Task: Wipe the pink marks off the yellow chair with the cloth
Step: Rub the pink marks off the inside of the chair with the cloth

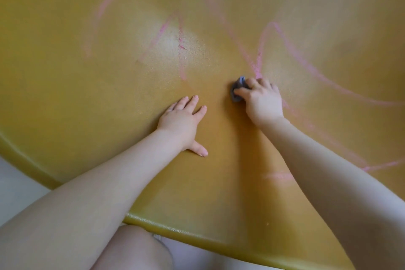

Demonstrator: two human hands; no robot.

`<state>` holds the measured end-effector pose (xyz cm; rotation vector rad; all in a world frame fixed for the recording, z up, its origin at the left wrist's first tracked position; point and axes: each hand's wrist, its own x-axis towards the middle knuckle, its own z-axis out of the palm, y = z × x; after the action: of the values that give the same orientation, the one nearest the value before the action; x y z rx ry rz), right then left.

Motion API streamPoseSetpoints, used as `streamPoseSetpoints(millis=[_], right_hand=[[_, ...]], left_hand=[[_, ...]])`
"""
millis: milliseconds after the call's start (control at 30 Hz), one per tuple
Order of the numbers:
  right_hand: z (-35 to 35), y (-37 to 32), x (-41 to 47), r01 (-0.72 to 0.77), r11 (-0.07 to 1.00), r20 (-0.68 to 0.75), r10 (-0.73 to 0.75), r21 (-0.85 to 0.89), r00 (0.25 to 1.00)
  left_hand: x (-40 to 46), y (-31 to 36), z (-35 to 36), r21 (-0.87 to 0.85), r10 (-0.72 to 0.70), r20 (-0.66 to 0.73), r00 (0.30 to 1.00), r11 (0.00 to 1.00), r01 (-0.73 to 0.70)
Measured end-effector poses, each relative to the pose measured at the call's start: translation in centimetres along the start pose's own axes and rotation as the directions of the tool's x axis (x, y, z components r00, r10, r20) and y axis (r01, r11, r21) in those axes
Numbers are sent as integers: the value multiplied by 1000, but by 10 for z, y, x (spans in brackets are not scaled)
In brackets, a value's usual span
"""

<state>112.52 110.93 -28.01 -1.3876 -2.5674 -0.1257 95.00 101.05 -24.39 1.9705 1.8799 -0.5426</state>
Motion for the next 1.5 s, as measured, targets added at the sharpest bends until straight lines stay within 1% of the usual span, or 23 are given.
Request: streamPoseSetpoints(millis=[67, 167, 267, 367, 433, 467, 533, 600, 667, 733, 867, 933, 1000, 1067, 1100, 1133, 1200, 1233, 1267, 1300, 1367, 1433, 1500], right_hand=[[2, 3, 15, -112, 994, 66, 111, 14, 992], [-4, -16, -7, -202, 968, 84, 191, 147, 978], [-16, -34, -62, -137, 956, 156, 98, 259, 983], [-28, -41, -103, 3, 941, 194, -73, 340, 978], [-30, -33, -103, 92, 935, 189, -164, 342, 968], [-28, -26, -92, 103, 943, 192, -170, 316, 967], [-18, -5, -61, 25, 979, 165, -59, 201, 985], [-11, 14, -33, -131, 986, 151, 114, 107, 982], [-5, 13, -22, -239, 966, 126, 227, 98, 966], [-5, 2, -29, -285, 948, 127, 268, 142, 955], [-20, -33, -88, -171, 948, 160, 131, 269, 978], [-35, -43, -117, -57, 938, 200, -14, 342, 980], [-46, -36, -130, 68, 905, 267, -195, 420, 944], [-46, -12, -124, 210, 900, 296, -334, 381, 895], [-44, 2, -116, 227, 919, 300, -327, 323, 896], [-41, 17, -108, 172, 953, 303, -245, 247, 921], [-35, 37, -96, -110, 985, 278, 70, 132, 958], [-31, 40, -94, -237, 964, 247, 203, 117, 947], [-30, 37, -94, -300, 947, 225, 269, 114, 936], [-30, 29, -97, -317, 941, 221, 286, 118, 932], [-33, 10, -111, -264, 939, 246, 208, 219, 947], [-41, -13, -136, -148, 926, 274, 50, 347, 960], [-55, -37, -164, -42, 910, 270, -78, 412, 960]], left_hand=[[0, 1, -1, -5, -10, 9, 1000, 1000, 10], [0, 3, -2, 4, -18, 18, 1000, 1000, 18], [1, 4, -5, 8, -28, 23, 999, 1000, 28], [1, 7, -7, 20, -41, 39, 998, 999, 40], [1, 9, -6, 32, -48, 37, 998, 998, 47], [1, 9, -5, 39, -51, 35, 998, 998, 50], [2, 10, -4, 50, -60, 43, 997, 997, 58], [3, 12, -5, 60, -76, 60, 995, 996, 72], [4, 12, -5, 58, -90, 62, 994, 995, 86], [4, 12, -5, 56, -94, 59, 994, 994, 90], [2, 15, -4, 66, -113, 63, 992, 992, 109], [-1, 17, -5, 82, -125, 70, 990, 989, 120], [-6, 20, -7, 116, -121, 74, 990, 987, 112], [-13, 23, -6, 137, -58, 88, 994, 990, 46], [-18, 25, -5, 130, -7, 94, 996, 991, -6], [-23, 27, -3, 111, 45, 96, 994, 992, -56], [-36, 34, 3, 46, 109, 79, 991, 993, -113], [-42, 37, 8, 14, 111, 69, 991, 994, -113], [-48, 41, 13, -13, 102, 71, 992, 995, -101], [-53, 43, 17, -31, 91, 87, 992, 996, -88], [-59, 46, 23, -28, 82, 138, 987, 996, -79], [-61, 46, 24, -9, 79, 157, 984, 997, -79], [-60, 48, 21, 3, 72, 162, 984, 997, -74]])
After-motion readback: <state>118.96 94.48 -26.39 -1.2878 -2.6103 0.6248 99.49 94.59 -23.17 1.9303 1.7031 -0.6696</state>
